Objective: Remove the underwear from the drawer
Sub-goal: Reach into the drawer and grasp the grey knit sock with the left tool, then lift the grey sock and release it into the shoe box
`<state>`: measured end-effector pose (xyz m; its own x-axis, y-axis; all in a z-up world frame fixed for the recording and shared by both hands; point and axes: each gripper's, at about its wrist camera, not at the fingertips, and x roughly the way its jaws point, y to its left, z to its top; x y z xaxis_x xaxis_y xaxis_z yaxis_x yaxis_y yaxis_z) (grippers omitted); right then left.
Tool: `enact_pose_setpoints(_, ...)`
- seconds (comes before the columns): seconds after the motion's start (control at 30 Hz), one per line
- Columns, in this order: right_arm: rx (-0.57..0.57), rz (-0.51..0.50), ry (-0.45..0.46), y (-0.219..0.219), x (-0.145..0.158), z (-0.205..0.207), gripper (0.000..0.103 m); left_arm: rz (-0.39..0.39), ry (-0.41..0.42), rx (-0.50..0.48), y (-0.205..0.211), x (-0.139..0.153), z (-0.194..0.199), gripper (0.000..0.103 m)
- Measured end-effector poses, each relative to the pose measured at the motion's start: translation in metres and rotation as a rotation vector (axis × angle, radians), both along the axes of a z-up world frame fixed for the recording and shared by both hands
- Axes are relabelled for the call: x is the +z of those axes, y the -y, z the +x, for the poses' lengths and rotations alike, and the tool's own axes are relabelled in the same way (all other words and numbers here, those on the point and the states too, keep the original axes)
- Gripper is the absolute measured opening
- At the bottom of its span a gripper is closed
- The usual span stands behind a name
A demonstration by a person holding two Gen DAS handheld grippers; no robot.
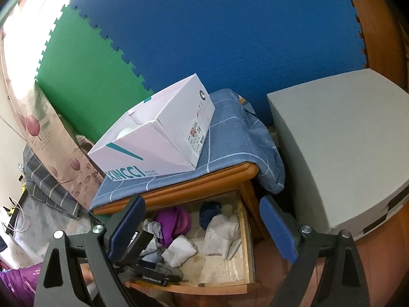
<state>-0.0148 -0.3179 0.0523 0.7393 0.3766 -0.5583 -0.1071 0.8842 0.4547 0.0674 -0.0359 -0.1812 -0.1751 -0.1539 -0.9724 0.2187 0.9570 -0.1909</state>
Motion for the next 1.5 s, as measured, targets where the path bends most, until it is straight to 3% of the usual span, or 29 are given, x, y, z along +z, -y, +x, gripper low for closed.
enact_pose_setpoints(0.07,-0.004,0.008,-0.003,0.002,-0.001,0.000,0.093,0.030,0.004,0.011,-0.003,-0.004,0.002,0.036)
enact_pose_setpoints(0.17,-0.011,0.020,-0.012,0.005,-0.003,0.002,0.093,0.002,0.019,0.043,-0.011,-0.003,0.003,0.029)
enact_pose_setpoints(0.27,-0.019,0.033,-0.012,0.007,-0.004,0.002,0.093,0.008,0.103,0.000,-0.006,0.011,-0.006,0.024)
enact_pose_setpoints(0.47,-0.029,0.040,-0.021,0.009,-0.006,0.003,0.093,-0.049,0.301,-0.006,0.003,0.061,-0.041,0.023)
enact_pose_setpoints(0.67,-0.025,0.037,-0.029,0.008,-0.007,0.004,0.093,-0.174,0.450,0.092,-0.012,0.116,-0.065,0.024)
enact_pose_setpoints(1.07,-0.036,0.077,-0.057,0.015,-0.013,0.007,0.093,-0.284,0.541,0.147,-0.031,0.175,-0.101,0.024)
enact_pose_setpoints(1.5,-0.035,0.090,-0.067,0.016,-0.014,0.008,0.093,-0.377,0.756,0.137,-0.033,0.300,-0.091,0.024)
